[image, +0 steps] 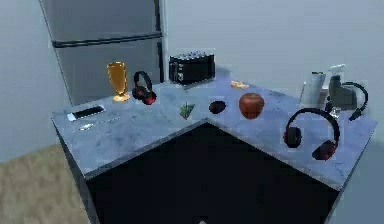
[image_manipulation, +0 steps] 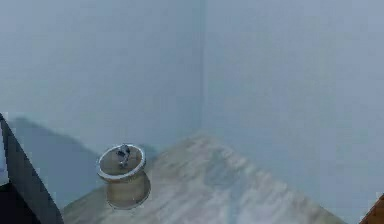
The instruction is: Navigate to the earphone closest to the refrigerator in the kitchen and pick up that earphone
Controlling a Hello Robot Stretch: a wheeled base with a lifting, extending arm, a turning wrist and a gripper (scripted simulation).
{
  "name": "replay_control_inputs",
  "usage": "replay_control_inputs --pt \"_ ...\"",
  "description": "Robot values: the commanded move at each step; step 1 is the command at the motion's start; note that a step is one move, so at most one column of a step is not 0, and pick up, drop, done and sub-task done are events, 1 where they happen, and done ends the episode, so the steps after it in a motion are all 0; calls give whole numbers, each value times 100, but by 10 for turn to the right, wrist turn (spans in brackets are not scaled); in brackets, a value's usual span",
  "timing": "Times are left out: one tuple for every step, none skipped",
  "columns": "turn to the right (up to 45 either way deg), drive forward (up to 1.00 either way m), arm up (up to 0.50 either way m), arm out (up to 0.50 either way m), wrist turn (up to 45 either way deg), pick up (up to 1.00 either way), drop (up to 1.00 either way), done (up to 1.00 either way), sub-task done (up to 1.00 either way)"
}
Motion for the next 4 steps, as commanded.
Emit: replay_control_inputs --pt "-450 0 0 0 0 0 0 0 0" --pt "-420 0 0 0 0 0 0 0 0" --pt "0 15 0 0 0 0 0 0 0" --pt "-90 0 0 0 0 0 0 0 0"
